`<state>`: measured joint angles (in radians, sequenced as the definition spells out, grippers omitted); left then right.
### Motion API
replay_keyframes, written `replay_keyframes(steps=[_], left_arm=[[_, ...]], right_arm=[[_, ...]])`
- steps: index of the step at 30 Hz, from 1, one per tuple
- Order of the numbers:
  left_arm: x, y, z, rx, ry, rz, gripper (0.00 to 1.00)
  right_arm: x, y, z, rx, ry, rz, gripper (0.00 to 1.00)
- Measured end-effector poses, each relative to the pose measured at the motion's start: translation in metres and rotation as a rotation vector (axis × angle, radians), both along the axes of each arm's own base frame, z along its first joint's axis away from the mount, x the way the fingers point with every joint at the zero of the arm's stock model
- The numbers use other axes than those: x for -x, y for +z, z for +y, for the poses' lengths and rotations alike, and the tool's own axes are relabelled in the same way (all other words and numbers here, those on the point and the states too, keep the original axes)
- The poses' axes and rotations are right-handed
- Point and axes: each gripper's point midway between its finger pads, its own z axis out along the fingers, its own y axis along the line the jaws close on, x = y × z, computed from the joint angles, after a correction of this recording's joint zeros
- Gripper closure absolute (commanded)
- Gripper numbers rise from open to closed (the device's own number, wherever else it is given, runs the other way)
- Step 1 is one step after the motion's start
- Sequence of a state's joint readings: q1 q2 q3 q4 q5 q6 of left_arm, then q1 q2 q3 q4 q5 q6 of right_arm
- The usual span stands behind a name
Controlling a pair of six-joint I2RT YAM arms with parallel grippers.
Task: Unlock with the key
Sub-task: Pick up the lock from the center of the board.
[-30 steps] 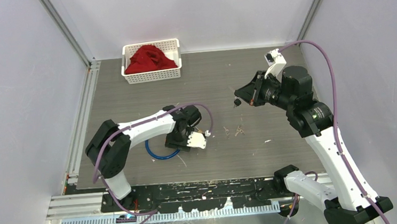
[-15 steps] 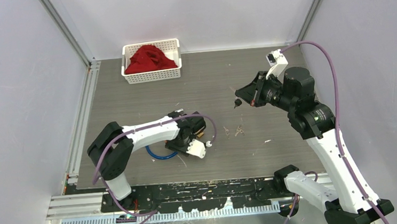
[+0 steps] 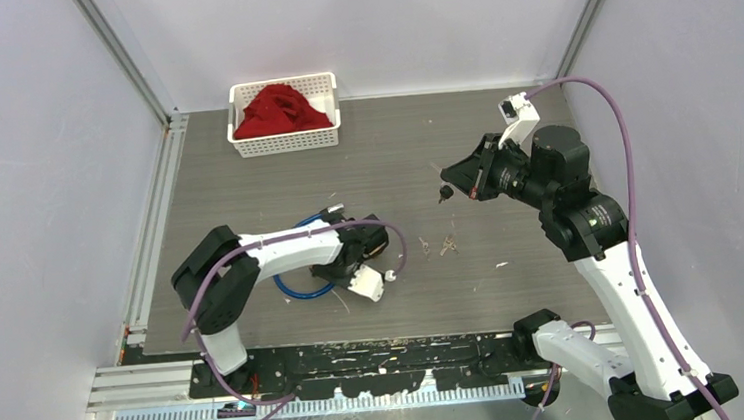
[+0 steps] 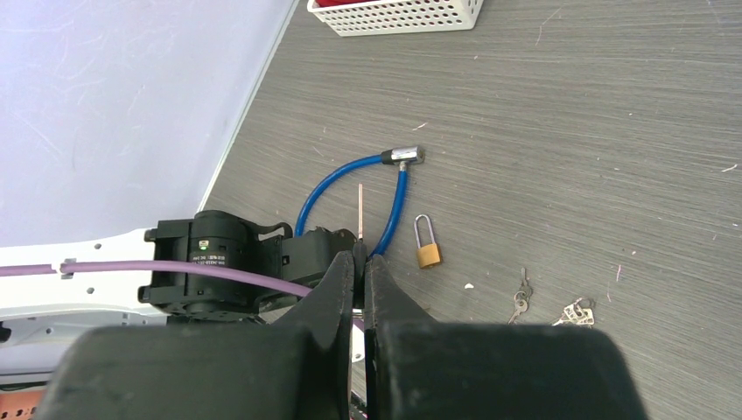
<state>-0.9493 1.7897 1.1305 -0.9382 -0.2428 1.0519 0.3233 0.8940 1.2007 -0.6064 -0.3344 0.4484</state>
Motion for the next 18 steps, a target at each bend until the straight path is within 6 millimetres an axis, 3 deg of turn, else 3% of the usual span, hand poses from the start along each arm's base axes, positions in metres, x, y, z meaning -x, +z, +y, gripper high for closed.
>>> replay_keyframes(steps=[5, 8, 13, 18], left_arm=[[-0.001, 0.006, -0.006, 0.05, 0.07, 0.022, 1.0], [-0.008, 0.025, -0.015, 0.154, 0.188, 0.055, 1.0], [-0.029, 0.088, -0.011, 0.415, 0.413, 0.067, 1.0], [-0.023, 0.172, 0.013, 0.738, 0.598, 0.131, 1.0]], right_arm=[[0.0, 0.0, 0.0, 0.001, -0.001, 0.0, 0.99], [0.0, 0.0, 0.0, 0.001, 0.0, 0.0, 0.99], [-0.002, -0.002, 0.001, 0.003, 0.001, 0.006, 0.99], [-0.01, -0.005, 0.007, 0.002, 0.02, 0.025, 0.99]])
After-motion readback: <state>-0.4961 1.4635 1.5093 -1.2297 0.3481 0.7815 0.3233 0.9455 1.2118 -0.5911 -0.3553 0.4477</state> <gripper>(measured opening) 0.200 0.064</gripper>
